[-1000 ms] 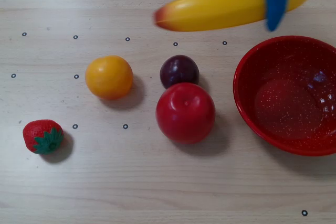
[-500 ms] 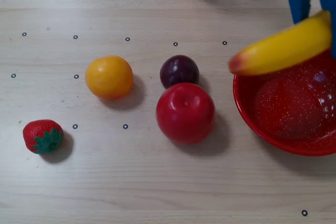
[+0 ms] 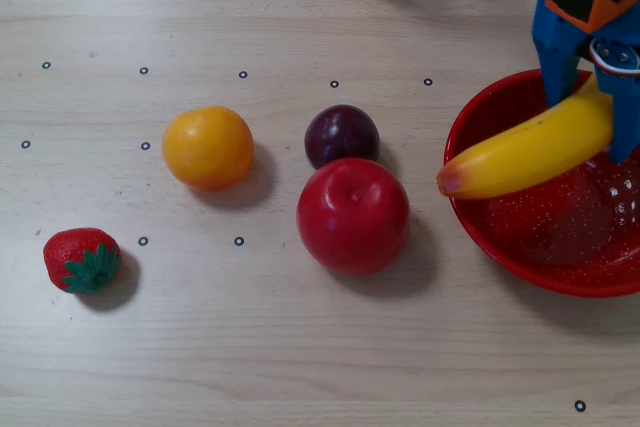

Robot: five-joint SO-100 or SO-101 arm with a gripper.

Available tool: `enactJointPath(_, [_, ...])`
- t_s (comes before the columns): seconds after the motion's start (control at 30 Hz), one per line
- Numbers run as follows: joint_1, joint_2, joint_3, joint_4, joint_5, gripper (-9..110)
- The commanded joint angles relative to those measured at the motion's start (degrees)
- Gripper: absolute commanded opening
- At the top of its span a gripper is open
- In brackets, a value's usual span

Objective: Put the banana in the red bowl.

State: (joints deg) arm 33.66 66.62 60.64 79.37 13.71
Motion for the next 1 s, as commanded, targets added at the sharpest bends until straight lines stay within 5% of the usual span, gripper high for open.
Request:
enactJointPath(0.0, [-0.88,3.08,-1.93,-2.64,0.53,30])
enactJointPath(0.2, [-1.76,3.69,-4.39,-2.81,-0.35,38])
enactJointPath(0.53, [-7.56,12.83,-10.37,1.41,-2.72,0])
enactJointPath(0.97, [-18.02,32.78,4.75,4.48,-5.80,0])
